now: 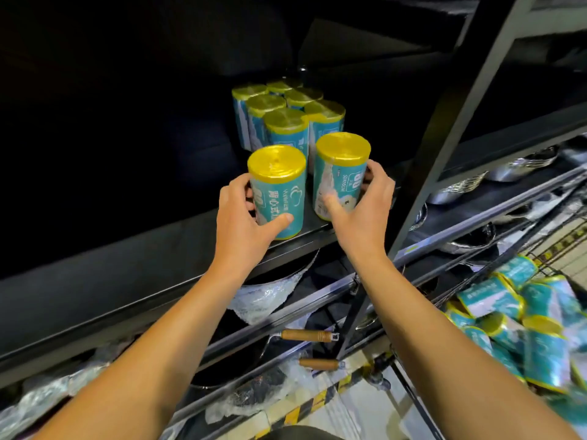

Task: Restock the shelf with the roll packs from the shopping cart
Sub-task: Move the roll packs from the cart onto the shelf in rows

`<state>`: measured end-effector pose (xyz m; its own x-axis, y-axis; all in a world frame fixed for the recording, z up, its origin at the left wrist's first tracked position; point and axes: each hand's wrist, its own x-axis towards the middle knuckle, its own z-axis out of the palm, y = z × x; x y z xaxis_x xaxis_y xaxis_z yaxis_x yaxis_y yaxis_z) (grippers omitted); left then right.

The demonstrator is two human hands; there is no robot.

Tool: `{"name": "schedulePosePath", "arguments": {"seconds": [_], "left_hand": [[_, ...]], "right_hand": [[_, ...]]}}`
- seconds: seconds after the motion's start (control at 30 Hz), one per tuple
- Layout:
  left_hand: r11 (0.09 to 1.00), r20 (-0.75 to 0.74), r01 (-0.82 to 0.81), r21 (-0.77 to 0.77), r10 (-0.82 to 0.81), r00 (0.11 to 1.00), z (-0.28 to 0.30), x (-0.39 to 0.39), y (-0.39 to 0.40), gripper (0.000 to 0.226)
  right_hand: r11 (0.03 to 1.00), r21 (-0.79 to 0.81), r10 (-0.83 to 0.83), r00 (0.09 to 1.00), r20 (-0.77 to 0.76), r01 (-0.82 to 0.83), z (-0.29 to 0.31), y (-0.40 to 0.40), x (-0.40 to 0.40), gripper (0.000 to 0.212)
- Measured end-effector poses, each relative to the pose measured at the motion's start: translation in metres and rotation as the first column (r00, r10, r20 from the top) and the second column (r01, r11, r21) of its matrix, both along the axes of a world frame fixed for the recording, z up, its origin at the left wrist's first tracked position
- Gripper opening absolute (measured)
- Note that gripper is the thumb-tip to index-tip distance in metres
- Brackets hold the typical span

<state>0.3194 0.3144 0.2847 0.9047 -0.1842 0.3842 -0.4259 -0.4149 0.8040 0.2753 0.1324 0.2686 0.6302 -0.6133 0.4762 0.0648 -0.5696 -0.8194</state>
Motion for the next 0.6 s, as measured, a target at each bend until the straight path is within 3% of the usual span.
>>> {"name": "schedulePosePath", "arguments": {"seconds": [0.33, 0.6], "left_hand": [[0.988, -0.026, 0.153, 0.019, -0.153, 0.988, 0.0, 0.034, -0.041, 0.072], [0.996, 0.009, 0.092, 0.008, -0.092, 0.996, -0.005, 0.047, -0.063, 0.066]], "right_hand": [[0.998, 0.019, -0.054, 0.999, -0.003, 0.054, 0.003, -0.025, 0.025, 0.06], [0.998, 0.033, -0.044, 0.999, -0.029, 0.045, 0.004, -0.032, 0.038, 0.061]]}}
